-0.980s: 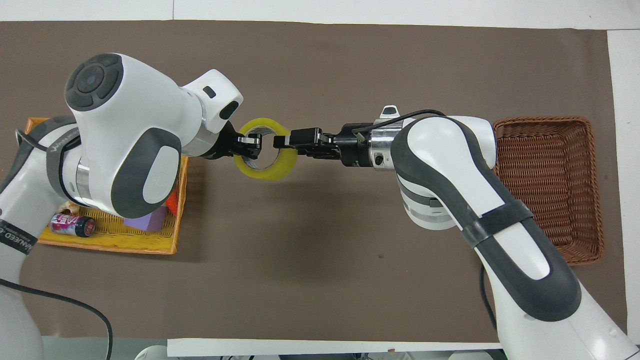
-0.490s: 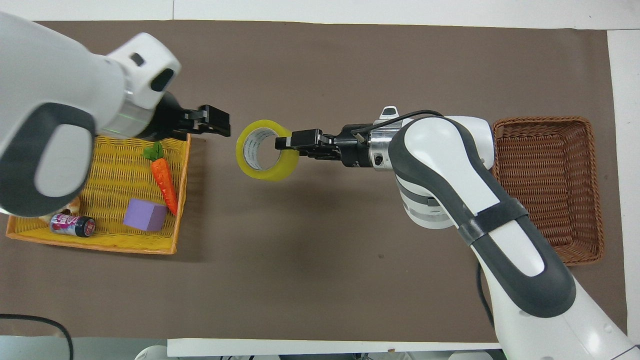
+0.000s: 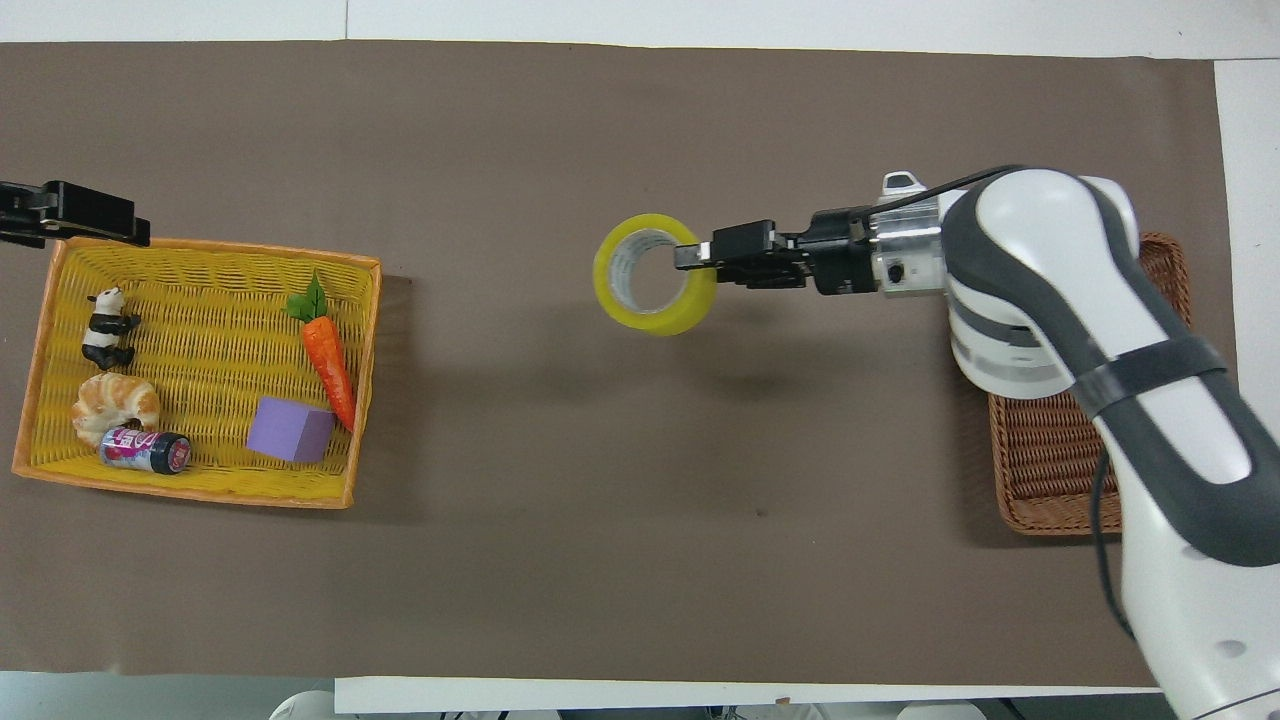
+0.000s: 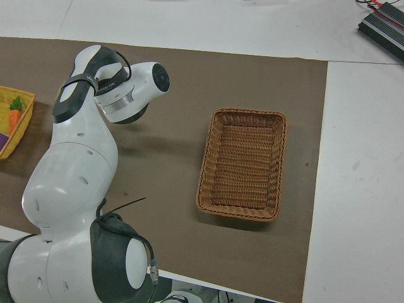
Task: Move tape to another basket
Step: 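Carry the tape roll with the right gripper into the wicker basket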
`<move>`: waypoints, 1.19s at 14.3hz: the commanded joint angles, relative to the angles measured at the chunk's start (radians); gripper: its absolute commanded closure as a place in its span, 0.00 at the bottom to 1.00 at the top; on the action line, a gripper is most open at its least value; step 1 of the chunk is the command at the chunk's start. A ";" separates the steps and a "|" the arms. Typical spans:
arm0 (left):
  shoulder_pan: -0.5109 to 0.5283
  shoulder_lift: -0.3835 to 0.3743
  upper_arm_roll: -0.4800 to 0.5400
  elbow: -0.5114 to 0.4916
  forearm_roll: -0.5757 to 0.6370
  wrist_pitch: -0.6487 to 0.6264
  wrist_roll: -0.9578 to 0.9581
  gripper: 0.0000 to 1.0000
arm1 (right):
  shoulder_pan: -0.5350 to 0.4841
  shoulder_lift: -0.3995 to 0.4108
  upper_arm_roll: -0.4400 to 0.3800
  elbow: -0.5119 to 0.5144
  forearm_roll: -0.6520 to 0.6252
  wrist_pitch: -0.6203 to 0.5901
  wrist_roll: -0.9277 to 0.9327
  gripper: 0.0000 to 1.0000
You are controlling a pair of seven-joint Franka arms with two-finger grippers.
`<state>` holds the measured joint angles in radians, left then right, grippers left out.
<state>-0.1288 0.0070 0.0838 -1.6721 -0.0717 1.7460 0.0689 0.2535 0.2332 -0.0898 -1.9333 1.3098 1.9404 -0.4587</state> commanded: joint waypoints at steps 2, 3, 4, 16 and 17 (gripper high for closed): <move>0.049 -0.002 -0.013 -0.005 0.023 -0.022 0.025 0.00 | -0.254 -0.034 0.009 0.036 -0.211 -0.226 -0.026 1.00; 0.048 -0.002 -0.015 -0.003 0.023 -0.019 0.025 0.00 | -0.336 -0.032 0.009 0.043 -0.274 -0.294 -0.061 1.00; 0.046 -0.002 -0.013 -0.003 0.023 -0.014 0.026 0.00 | -0.409 -0.032 0.009 0.048 -0.325 -0.338 -0.107 1.00; 0.129 -0.012 -0.024 0.015 0.027 -0.078 0.025 0.00 | -0.784 0.003 0.009 -0.004 -0.618 -0.445 -0.422 1.00; 0.127 -0.012 -0.024 0.026 0.038 -0.115 0.025 0.00 | -0.786 0.008 0.009 -0.009 -0.626 -0.430 -0.426 1.00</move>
<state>-0.0308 0.0072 0.0781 -1.6662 -0.0599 1.7002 0.0909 -0.5074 0.2446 -0.0985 -1.9194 0.7055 1.4873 -0.8436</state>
